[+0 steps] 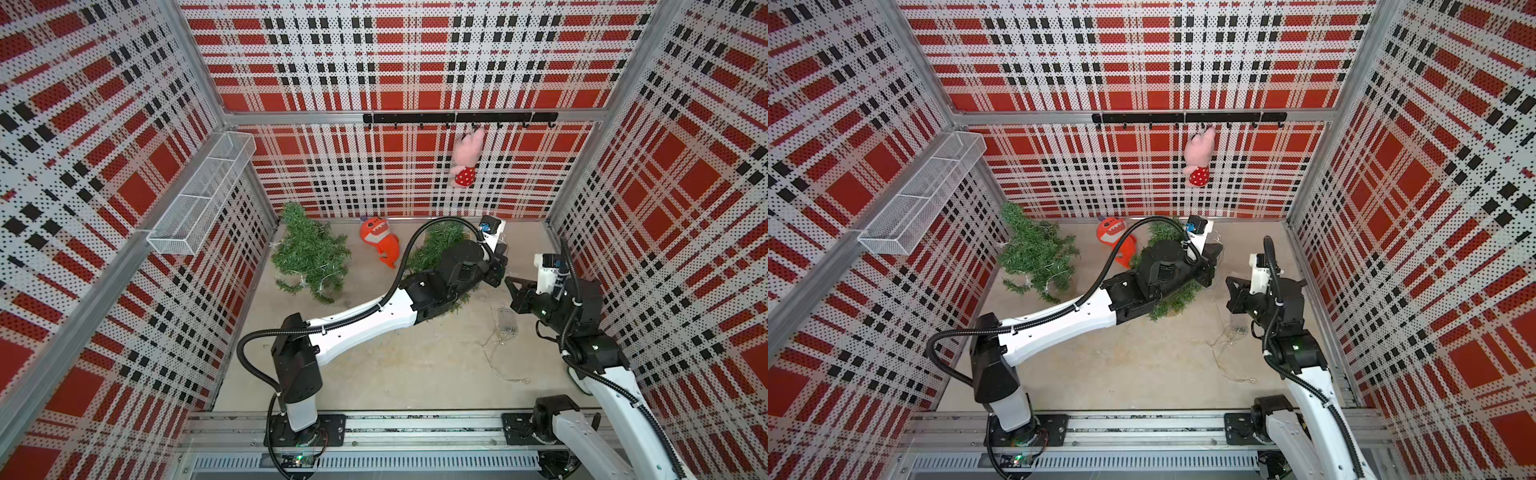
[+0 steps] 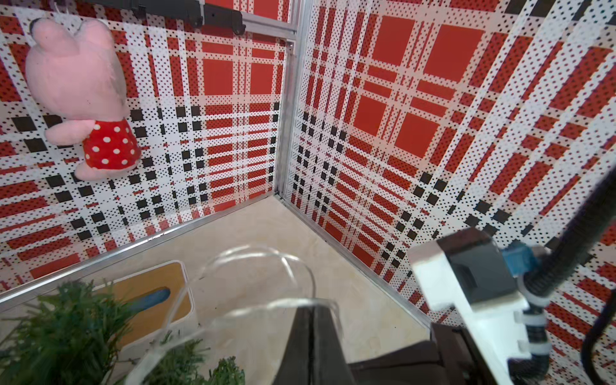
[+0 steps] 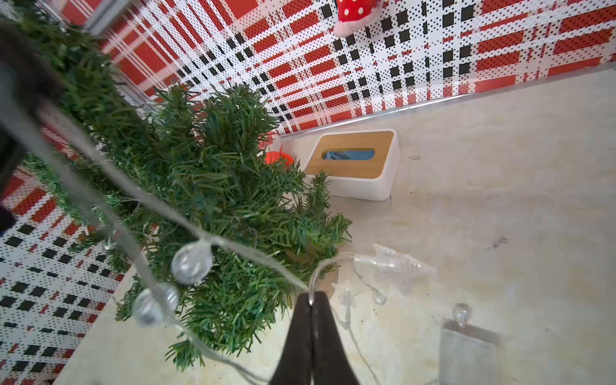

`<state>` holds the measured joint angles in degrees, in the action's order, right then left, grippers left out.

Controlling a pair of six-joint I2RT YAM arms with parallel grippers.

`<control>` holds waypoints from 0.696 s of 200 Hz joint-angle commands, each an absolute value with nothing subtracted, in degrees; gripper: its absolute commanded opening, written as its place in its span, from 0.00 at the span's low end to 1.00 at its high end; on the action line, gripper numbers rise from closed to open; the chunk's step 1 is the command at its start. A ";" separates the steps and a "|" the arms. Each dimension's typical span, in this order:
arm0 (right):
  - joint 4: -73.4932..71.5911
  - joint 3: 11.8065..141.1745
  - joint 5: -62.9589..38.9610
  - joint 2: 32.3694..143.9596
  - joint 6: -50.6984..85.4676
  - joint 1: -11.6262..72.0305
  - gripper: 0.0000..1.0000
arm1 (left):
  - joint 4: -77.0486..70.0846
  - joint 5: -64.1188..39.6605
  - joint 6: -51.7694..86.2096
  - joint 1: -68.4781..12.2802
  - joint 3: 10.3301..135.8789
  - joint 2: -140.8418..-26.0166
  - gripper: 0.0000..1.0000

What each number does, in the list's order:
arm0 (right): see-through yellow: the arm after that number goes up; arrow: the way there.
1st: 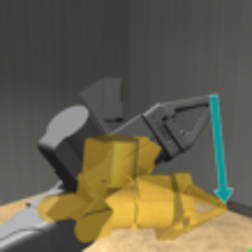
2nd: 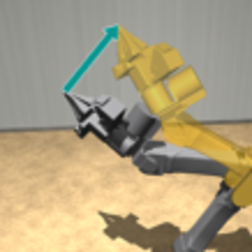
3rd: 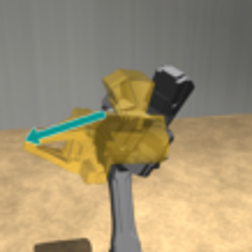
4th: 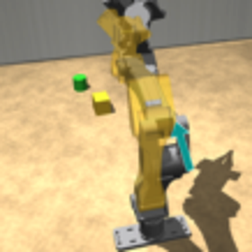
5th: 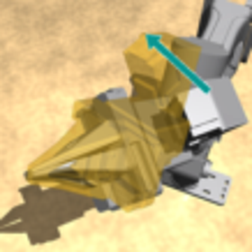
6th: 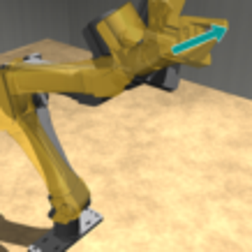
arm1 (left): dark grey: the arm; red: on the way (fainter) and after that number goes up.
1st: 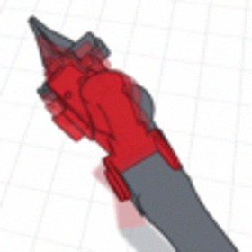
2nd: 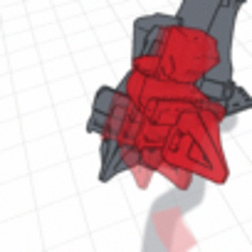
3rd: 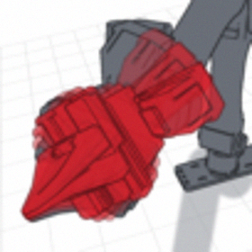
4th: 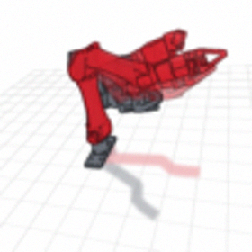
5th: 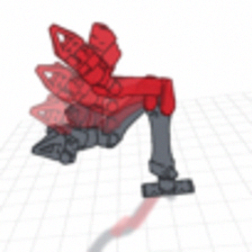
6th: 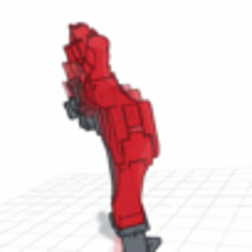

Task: Wrap string light around the christmas tree
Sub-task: Pick up the light string from the center of the board.

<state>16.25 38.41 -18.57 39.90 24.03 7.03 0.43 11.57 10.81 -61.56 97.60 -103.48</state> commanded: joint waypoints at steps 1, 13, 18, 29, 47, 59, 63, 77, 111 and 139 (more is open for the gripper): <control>10.23 36.89 -21.01 39.12 25.39 7.30 0.01 | 2.47 7.55 8.50 -61.48 100.24 -106.03 0.00; 8.51 36.23 -23.37 39.59 26.56 7.30 0.02 | 2.78 6.58 9.46 -60.71 101.68 -107.13 0.00; 7.22 35.63 -23.94 39.37 27.31 7.30 0.02 | 2.92 5.96 9.89 -60.49 102.31 -107.57 0.00; 3.79 33.76 -24.31 37.88 28.50 7.29 0.03 | 3.62 4.89 10.10 -60.27 103.97 -108.70 0.00; 2.50 32.33 -19.92 36.33 28.30 7.30 0.05 | 4.57 5.00 9.48 -60.75 105.96 -109.80 0.00; 3.32 33.03 -20.14 37.76 26.19 7.30 0.09 | 4.45 4.71 9.32 -61.09 106.46 -110.18 0.00; 3.78 33.33 -20.21 38.51 25.84 7.30 0.11 | 4.41 4.71 9.17 -61.17 106.61 -110.32 0.00; 3.91 33.45 -19.61 40.32 25.58 7.35 0.19 | 4.40 5.43 8.64 -61.77 107.17 -110.67 0.00; -0.47 30.54 -14.87 40.19 26.45 7.37 0.39 | 3.98 5.44 8.31 -62.41 107.40 -110.68 0.00; -2.82 29.81 -11.69 41.39 26.79 7.36 0.42 | 3.23 4.34 8.61 -62.69 107.47 -110.69 0.00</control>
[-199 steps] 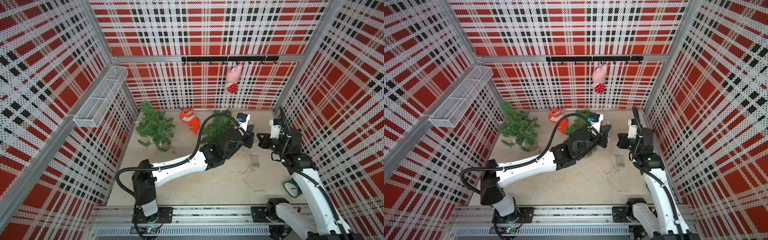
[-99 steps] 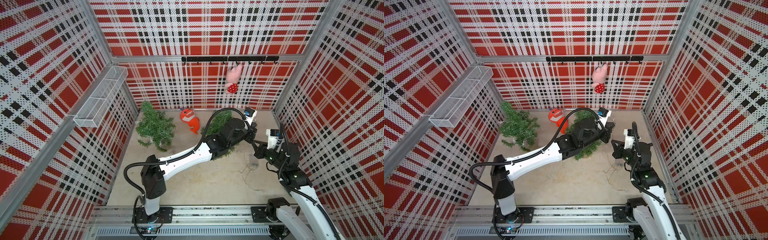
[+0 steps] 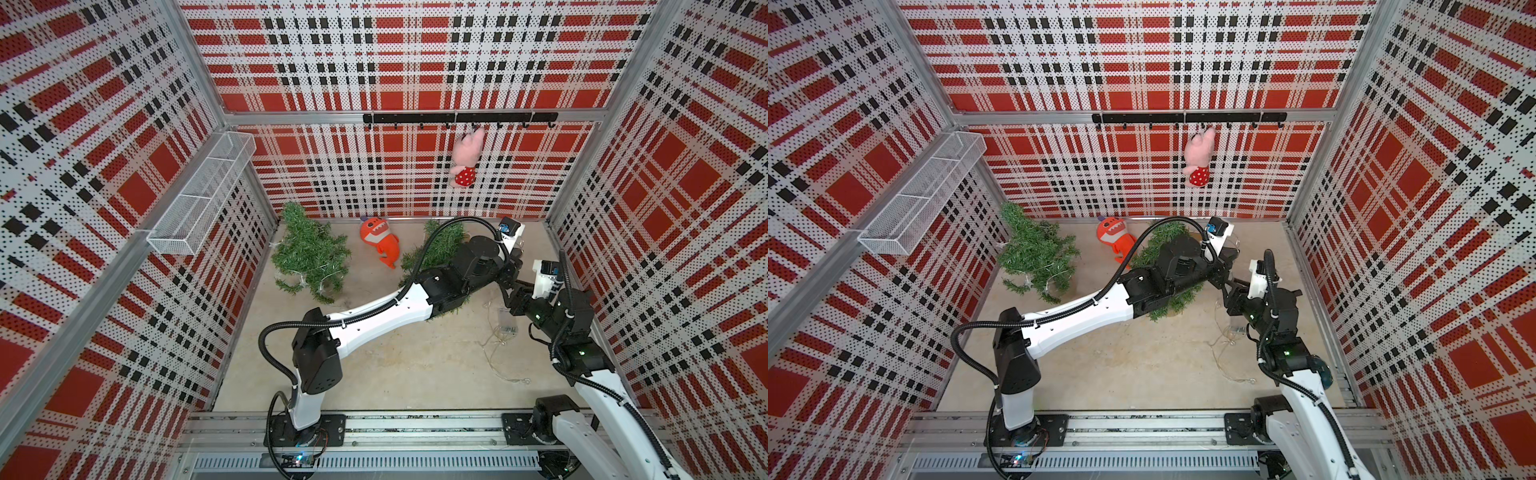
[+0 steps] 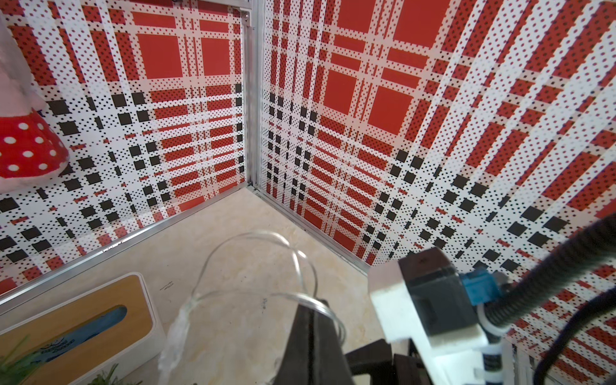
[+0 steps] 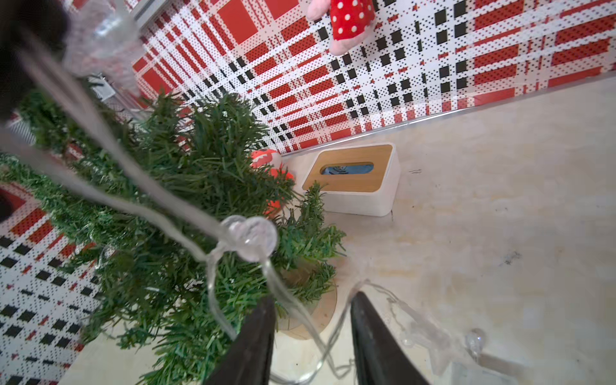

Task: Wrap string light around the christmas tree
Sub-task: Pick up the light string from the center of the board.

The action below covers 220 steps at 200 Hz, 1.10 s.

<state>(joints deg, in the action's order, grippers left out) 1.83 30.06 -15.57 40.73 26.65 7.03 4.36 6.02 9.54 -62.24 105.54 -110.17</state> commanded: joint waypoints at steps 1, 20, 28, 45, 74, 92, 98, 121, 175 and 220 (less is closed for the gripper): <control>-2.95 29.80 -11.69 41.44 26.71 7.37 0.42 | 3.24 4.28 8.61 -62.72 107.48 -110.72 0.00; -3.74 30.49 -10.94 43.45 26.26 7.38 0.41 | 3.10 3.67 8.62 -62.93 108.18 -111.15 0.00; -4.35 30.79 -10.77 44.05 26.02 7.38 0.39 | 3.13 3.09 8.68 -63.09 108.65 -111.42 0.00; -5.62 31.87 -10.38 44.78 26.09 7.39 0.25 | 2.91 2.46 8.73 -63.11 109.43 -111.93 0.01; -3.72 34.92 -9.14 45.17 25.56 7.38 0.08 | 2.43 1.21 9.03 -62.78 108.92 -111.04 0.04; -2.62 36.75 -9.14 45.09 25.48 7.38 0.04 | 0.27 -0.08 9.56 -62.37 105.67 -109.03 0.10; -2.56 37.17 -9.23 45.09 25.69 7.39 0.04 | -0.47 -0.57 9.73 -62.33 104.51 -108.34 0.11; -2.20 38.96 -9.06 45.09 26.26 7.43 0.01 | -2.94 -2.06 10.44 -62.05 100.59 -105.72 0.26; 0.26 47.55 -7.92 47.85 26.75 7.21 0.00 | -6.34 1.45 10.33 -62.52 86.43 -97.39 0.66; 3.26 54.86 -7.81 49.45 27.57 6.79 0.00 | -22.53 1.41 9.62 -66.98 67.80 -94.03 0.72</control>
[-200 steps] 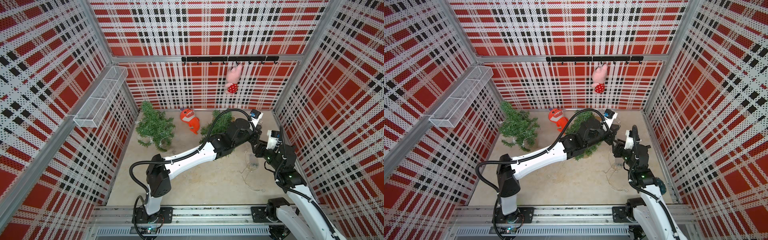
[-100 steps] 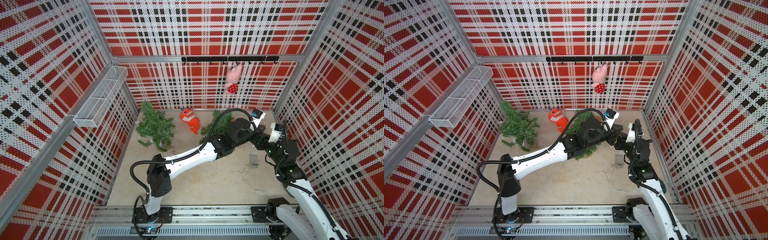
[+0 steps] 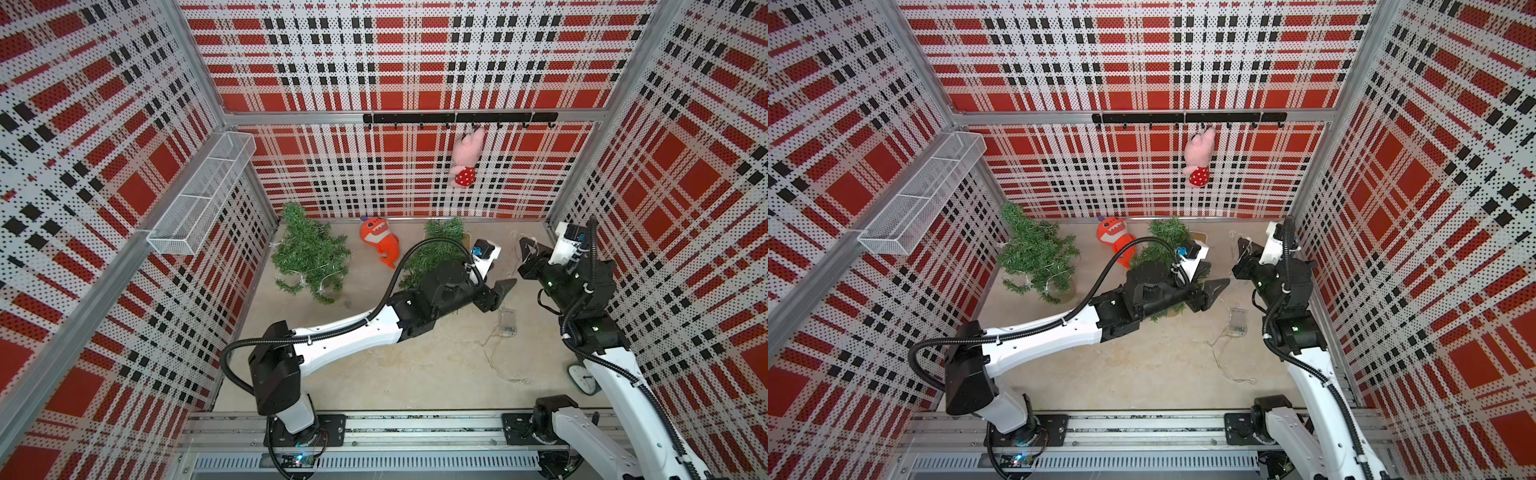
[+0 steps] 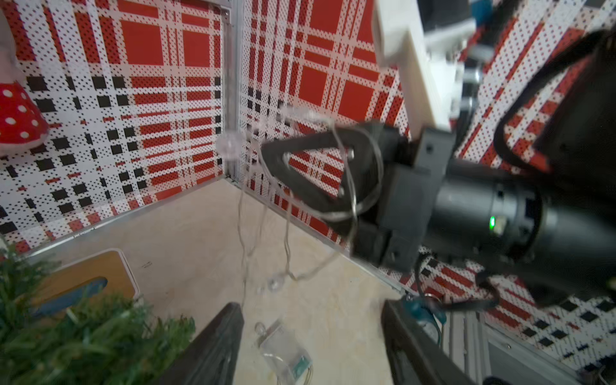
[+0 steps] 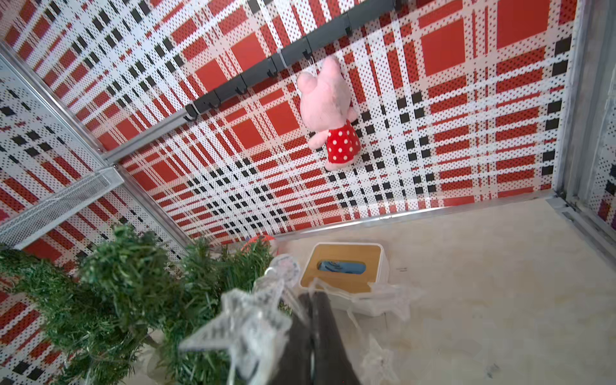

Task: Wrap string light around the christmas tree
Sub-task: Pick up the light string from the center of the board.

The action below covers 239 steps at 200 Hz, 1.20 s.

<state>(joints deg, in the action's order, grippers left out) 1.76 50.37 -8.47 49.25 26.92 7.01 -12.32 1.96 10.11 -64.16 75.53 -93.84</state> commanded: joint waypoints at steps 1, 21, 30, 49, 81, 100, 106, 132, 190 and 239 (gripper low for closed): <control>3.47 55.03 -7.82 49.51 27.58 6.78 0.00 | -22.82 1.45 9.86 -67.06 67.38 -94.08 0.72; 6.38 59.99 -7.93 50.38 27.28 6.77 0.00 | -31.40 0.70 14.49 -67.62 63.15 -96.35 0.72; 7.70 62.35 -7.89 50.99 27.09 6.66 0.00 | -33.86 1.45 15.35 -68.12 62.56 -98.02 0.72; 10.62 67.70 -8.38 52.48 26.51 6.42 0.00 | -34.27 5.76 13.17 -70.50 63.99 -102.25 0.72; 12.55 74.37 -9.48 53.66 26.41 6.37 0.00 | -34.68 13.02 13.95 -71.10 65.16 -108.54 0.72; 13.43 77.37 -10.45 54.30 26.60 6.33 0.00 | -36.97 13.45 14.82 -70.10 64.35 -109.88 0.72; 13.56 78.07 -10.66 54.46 26.67 6.33 0.00 | -37.97 12.79 14.37 -69.97 64.38 -110.34 0.72; 13.71 80.67 -11.60 55.11 26.99 6.33 0.00 | -41.53 9.21 12.25 -69.17 65.80 -113.49 0.73; 13.55 84.43 -14.01 55.89 28.91 6.33 0.00 | -45.97 4.29 12.12 -65.64 71.61 -118.21 0.70; 14.50 87.54 -14.44 56.13 29.00 6.33 0.00 | -43.79 4.93 12.60 -64.16 79.09 -121.81 0.59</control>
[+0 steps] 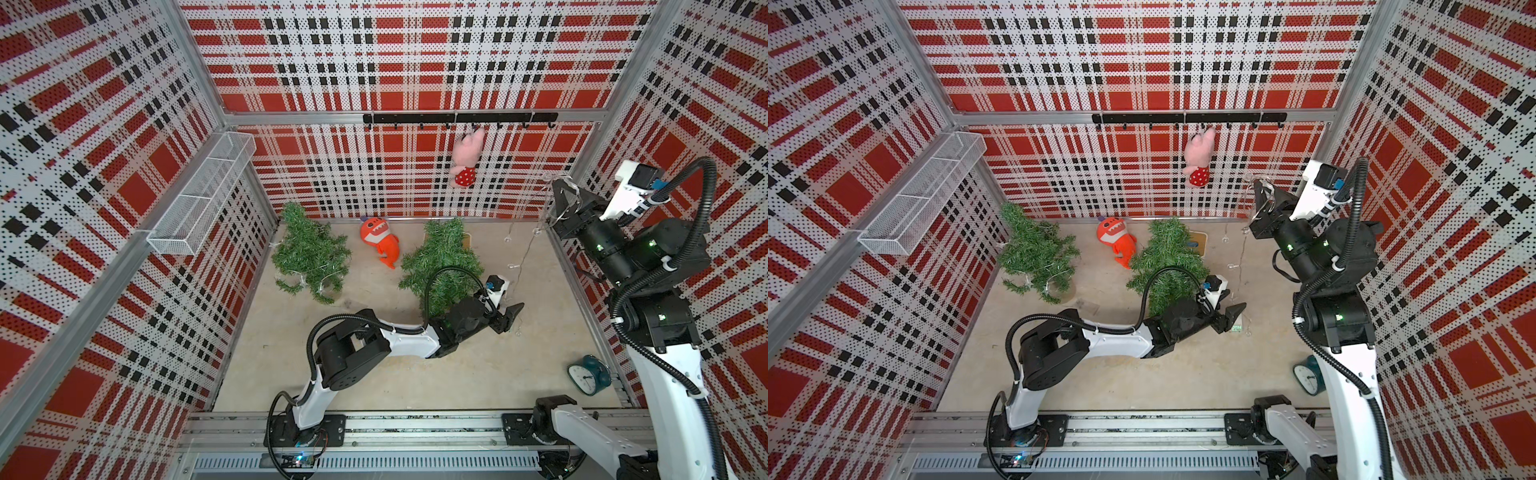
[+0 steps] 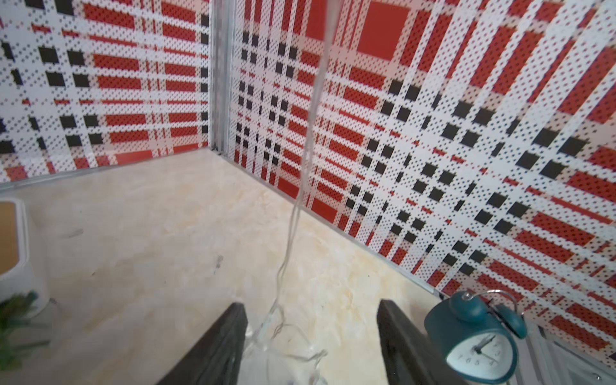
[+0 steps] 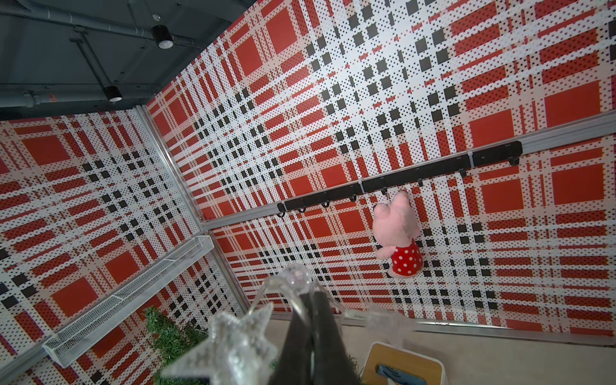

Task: Wrap string light around the christmas tree
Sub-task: Pick up the light string from the center of the board.

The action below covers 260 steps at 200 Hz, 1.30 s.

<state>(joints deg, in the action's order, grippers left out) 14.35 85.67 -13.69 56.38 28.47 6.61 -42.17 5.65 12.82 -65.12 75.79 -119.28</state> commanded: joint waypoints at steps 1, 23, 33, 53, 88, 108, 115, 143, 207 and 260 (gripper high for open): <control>14.46 87.54 -14.43 56.15 29.05 6.33 0.00 | -43.78 4.92 12.63 -64.16 79.27 -121.90 0.58; 13.98 87.33 -14.43 56.07 29.36 6.33 0.00 | -43.74 2.34 12.23 -63.44 82.42 -123.40 0.28; 13.97 87.31 -13.96 56.07 29.10 6.26 0.00 | -43.72 0.32 11.32 -63.54 83.06 -122.96 0.15; 14.02 87.41 -12.51 55.96 28.12 5.77 0.00 | -43.52 -1.89 8.70 -64.57 81.87 -119.03 0.00; 11.51 85.39 -11.91 55.88 28.58 4.28 0.00 | -43.21 -2.71 4.94 -66.33 75.69 -106.92 0.00; 10.55 84.45 -12.30 56.40 29.40 3.34 0.00 | -40.86 -3.84 4.55 -67.02 71.98 -100.30 0.00; 10.55 84.35 -12.30 56.67 29.35 3.17 0.00 | -40.13 -3.81 4.24 -67.38 70.63 -97.70 0.00; 10.69 83.42 -12.98 57.34 29.47 2.47 0.00 | -34.53 -0.11 1.96 -68.74 68.26 -92.34 0.00; 11.05 84.23 -14.71 56.75 30.40 2.46 0.00 | -38.14 2.01 6.55 -67.42 68.58 -106.55 0.60; 10.99 83.37 -15.61 54.97 31.02 2.48 0.00 | -36.72 6.74 10.16 -66.28 78.22 -117.29 0.69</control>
<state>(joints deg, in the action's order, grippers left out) 12.16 82.85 -14.79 56.93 30.30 2.83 -34.85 4.10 8.54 -67.02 72.31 -115.77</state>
